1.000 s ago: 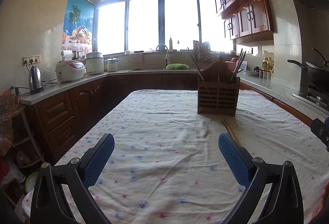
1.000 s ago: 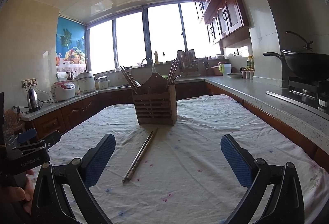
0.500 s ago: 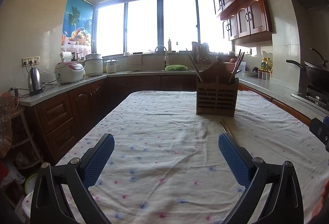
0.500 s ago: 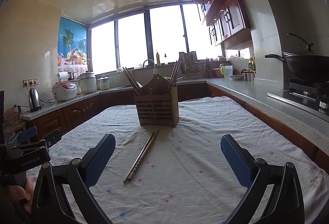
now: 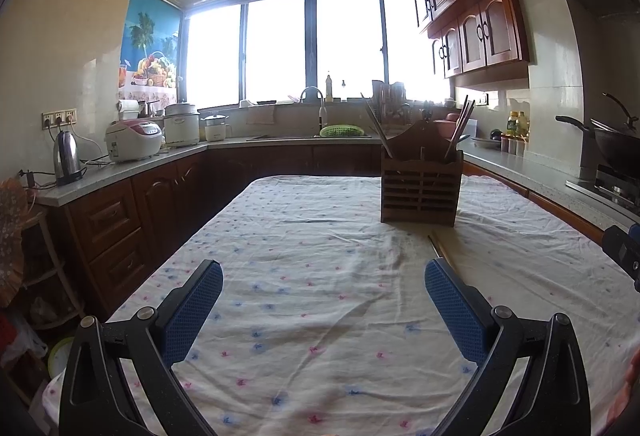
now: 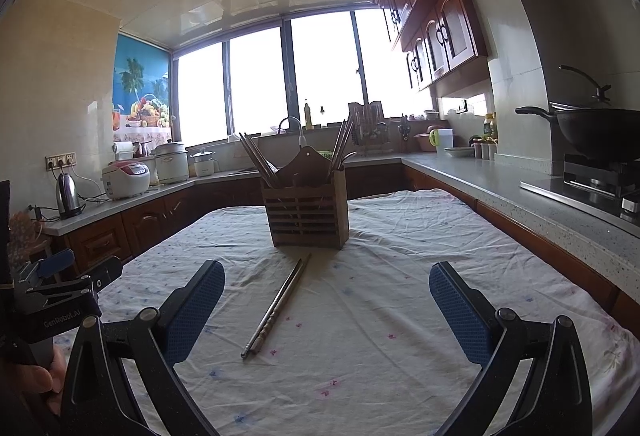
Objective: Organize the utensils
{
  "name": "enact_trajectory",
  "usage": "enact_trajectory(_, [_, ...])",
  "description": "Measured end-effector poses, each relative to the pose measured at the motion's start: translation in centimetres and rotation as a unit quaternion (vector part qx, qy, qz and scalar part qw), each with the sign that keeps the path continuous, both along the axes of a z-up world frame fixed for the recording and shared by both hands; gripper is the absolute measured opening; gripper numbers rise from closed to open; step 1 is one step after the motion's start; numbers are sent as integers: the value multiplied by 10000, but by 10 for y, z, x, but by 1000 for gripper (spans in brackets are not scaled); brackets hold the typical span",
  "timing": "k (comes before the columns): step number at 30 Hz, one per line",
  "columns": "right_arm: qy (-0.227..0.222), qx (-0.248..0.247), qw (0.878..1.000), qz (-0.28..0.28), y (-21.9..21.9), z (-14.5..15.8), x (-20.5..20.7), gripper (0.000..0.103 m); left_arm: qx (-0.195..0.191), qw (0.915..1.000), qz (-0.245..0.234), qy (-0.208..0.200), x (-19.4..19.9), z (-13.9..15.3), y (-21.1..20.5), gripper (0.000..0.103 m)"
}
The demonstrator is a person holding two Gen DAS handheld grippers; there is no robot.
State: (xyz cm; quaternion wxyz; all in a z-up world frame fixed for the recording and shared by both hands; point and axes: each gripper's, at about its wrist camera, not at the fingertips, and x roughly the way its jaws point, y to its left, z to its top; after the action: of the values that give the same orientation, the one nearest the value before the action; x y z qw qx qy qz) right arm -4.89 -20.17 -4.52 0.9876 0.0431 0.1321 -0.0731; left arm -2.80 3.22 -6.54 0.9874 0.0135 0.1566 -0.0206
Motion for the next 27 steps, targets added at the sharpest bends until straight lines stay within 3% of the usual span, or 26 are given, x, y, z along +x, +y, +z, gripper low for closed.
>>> enact_trajectory(27, [-6, -5, 10000, 17, 1, 1, 0, 103, -3, 10000, 2, 15, -4, 1, -6, 102])
